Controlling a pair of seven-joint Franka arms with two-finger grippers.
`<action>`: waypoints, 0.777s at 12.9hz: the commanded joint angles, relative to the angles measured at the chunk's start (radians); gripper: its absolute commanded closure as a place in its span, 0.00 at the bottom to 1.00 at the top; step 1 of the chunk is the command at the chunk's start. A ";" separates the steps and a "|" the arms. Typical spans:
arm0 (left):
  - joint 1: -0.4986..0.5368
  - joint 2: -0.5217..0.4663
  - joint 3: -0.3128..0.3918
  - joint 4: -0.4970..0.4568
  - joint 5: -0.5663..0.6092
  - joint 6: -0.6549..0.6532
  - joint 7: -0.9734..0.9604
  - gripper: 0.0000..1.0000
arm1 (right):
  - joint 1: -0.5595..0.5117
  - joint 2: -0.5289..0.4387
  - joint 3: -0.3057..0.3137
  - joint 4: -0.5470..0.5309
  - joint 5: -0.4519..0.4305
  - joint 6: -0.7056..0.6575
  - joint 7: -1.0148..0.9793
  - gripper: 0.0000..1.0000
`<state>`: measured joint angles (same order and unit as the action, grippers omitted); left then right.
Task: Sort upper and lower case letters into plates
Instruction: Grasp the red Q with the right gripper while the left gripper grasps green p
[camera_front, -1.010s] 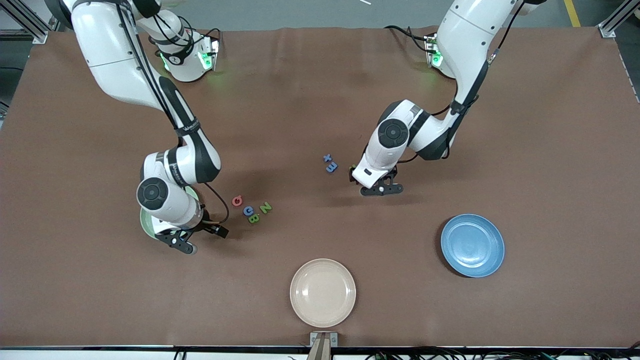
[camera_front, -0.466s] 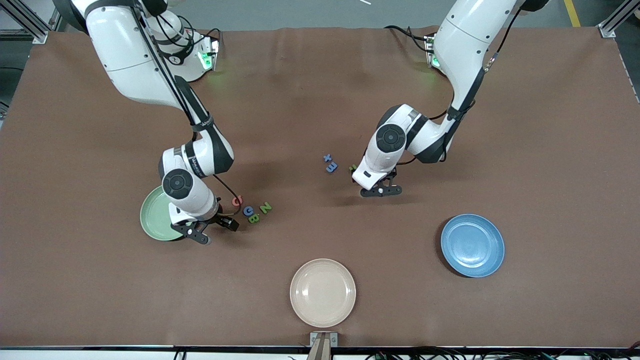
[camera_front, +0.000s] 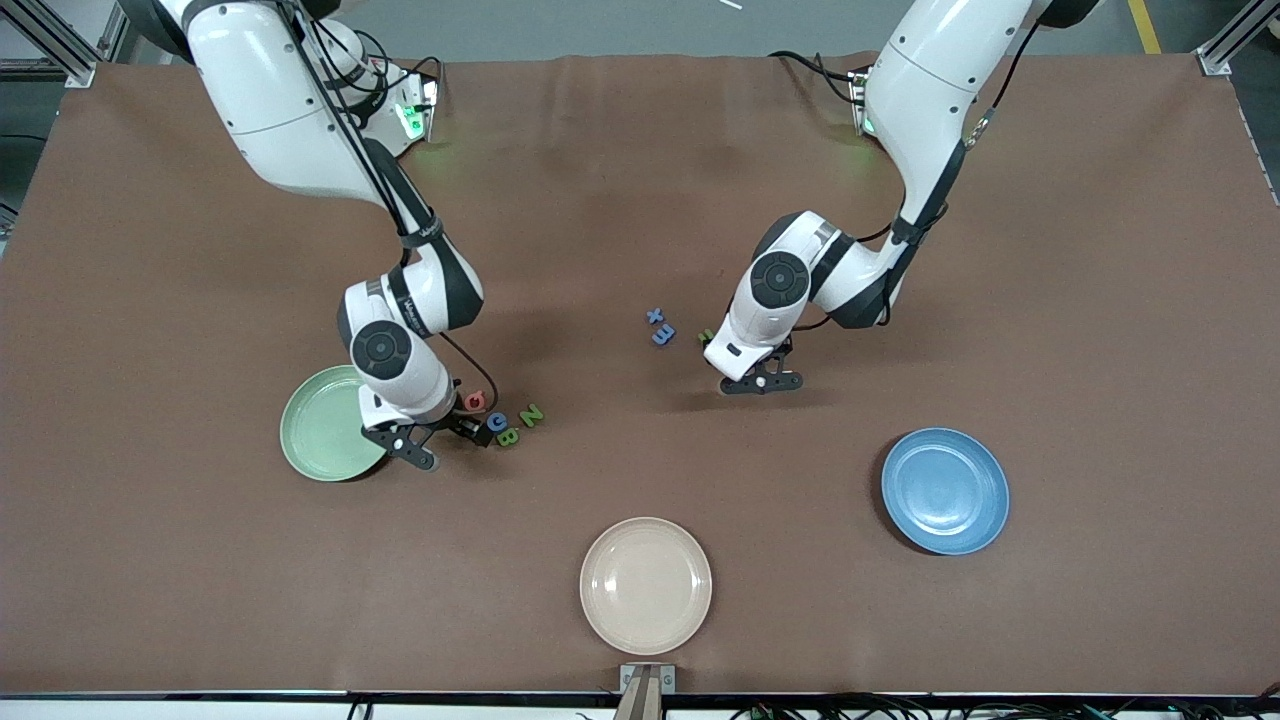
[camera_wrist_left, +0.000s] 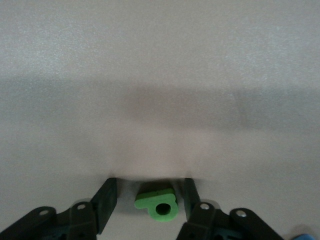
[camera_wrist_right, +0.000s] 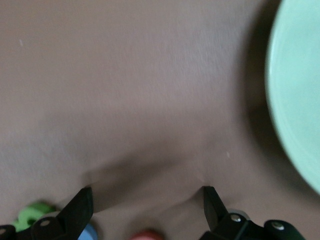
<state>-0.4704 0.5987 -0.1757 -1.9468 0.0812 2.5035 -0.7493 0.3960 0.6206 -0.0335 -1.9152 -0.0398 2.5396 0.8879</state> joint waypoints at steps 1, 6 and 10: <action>-0.019 0.004 0.004 -0.004 0.018 0.003 -0.018 0.46 | 0.003 -0.108 0.021 -0.142 -0.009 0.004 0.028 0.02; -0.030 0.010 0.004 -0.003 0.018 0.003 -0.028 0.70 | 0.004 -0.122 0.026 -0.165 -0.008 0.016 0.040 0.09; -0.008 0.000 0.011 0.009 0.020 0.000 -0.012 0.98 | 0.004 -0.116 0.026 -0.163 -0.002 0.040 0.040 0.10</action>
<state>-0.4794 0.5936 -0.1731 -1.9441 0.0910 2.4969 -0.7497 0.4015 0.5318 -0.0127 -2.0405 -0.0397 2.5486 0.9081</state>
